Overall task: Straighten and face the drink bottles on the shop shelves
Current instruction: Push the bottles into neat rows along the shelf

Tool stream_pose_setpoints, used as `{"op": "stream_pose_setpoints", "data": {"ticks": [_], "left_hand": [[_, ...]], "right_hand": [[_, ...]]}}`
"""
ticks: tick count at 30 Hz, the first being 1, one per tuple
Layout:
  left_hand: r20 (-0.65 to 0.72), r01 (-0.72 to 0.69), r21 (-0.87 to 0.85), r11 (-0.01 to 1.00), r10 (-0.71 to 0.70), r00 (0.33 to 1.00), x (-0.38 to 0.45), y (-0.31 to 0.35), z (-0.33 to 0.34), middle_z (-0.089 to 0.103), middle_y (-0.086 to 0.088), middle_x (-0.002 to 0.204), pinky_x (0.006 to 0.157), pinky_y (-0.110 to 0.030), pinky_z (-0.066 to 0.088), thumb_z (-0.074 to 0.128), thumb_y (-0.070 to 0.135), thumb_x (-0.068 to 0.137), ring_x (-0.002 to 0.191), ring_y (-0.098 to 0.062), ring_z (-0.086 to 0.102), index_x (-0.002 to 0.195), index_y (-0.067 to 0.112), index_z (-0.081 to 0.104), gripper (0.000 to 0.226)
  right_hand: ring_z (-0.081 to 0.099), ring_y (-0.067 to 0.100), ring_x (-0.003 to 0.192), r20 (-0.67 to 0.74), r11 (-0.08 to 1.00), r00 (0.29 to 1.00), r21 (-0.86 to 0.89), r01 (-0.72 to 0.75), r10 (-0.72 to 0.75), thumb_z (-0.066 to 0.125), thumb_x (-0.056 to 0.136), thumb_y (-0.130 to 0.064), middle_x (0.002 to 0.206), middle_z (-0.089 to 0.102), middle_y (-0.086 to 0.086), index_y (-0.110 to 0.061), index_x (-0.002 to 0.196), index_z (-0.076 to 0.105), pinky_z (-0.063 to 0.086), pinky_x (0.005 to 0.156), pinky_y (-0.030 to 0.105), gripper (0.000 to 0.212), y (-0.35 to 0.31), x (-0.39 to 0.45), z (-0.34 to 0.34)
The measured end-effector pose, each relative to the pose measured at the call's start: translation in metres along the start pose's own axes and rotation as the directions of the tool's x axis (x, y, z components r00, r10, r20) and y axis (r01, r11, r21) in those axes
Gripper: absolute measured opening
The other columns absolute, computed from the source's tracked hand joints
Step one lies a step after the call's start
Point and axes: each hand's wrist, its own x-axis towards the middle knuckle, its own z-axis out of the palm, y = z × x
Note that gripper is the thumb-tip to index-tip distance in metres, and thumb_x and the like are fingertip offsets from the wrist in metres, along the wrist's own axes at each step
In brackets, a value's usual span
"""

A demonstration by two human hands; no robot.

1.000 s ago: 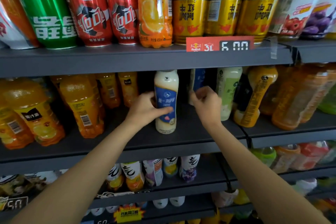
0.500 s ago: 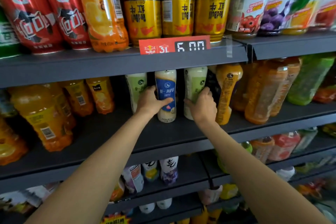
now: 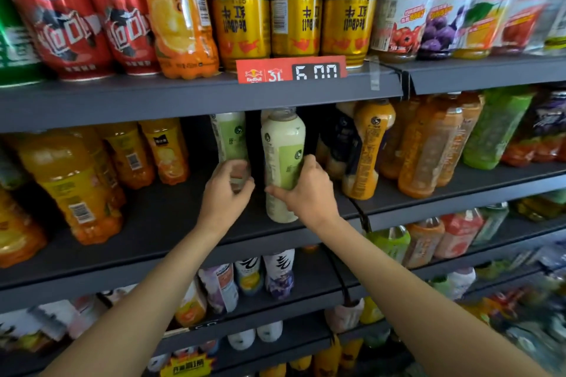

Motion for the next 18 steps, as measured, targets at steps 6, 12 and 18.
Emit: {"op": "stream_pose_setpoints", "data": {"ticks": [6, 12, 18], "left_hand": [[0.1, 0.068, -0.105, 0.992, -0.057, 0.993, -0.008, 0.001, -0.024, 0.057, 0.003, 0.11, 0.076, -0.009, 0.042, 0.068, 0.019, 0.083, 0.089, 0.005, 0.054, 0.114, 0.015, 0.051, 0.035], [0.157, 0.148, 0.014, 0.989, -0.149, 0.976, 0.011, 0.0, -0.029, 0.059, -0.006, 0.123, 0.093, -0.034, 0.047, 0.071, 0.022, 0.081, 0.11, -0.02, 0.057, 0.125, 0.008, 0.049, 0.052], [0.192, 0.154, 0.117, 0.981, -0.174, 0.966, 0.023, -0.006, -0.025, 0.052, -0.011, 0.134, 0.104, -0.041, 0.04, 0.064, 0.027, 0.087, 0.124, -0.026, 0.048, 0.132, 0.006, 0.045, 0.053]], "right_hand": [[0.053, 0.034, 0.107, -0.007, 0.998, 0.999, 0.058, 0.036, -0.036, 0.064, 0.085, -0.02, 0.118, 0.051, 0.017, 0.0, 0.117, 0.041, 0.043, 0.082, 0.039, 0.044, -0.04, -0.005, 0.044], [0.049, 0.032, 0.112, 0.062, 0.984, 0.996, 0.171, 0.057, -0.069, 0.069, 0.077, -0.007, 0.122, 0.05, 0.019, 0.003, 0.129, 0.039, 0.038, 0.089, 0.028, 0.061, -0.037, -0.006, 0.053], [0.059, 0.036, 0.102, 0.072, 0.989, 0.996, 0.131, -0.067, 0.058, 0.065, 0.083, -0.008, 0.128, 0.042, 0.016, -0.002, 0.133, 0.038, 0.048, 0.088, 0.046, 0.058, -0.011, -0.015, 0.042]]}}
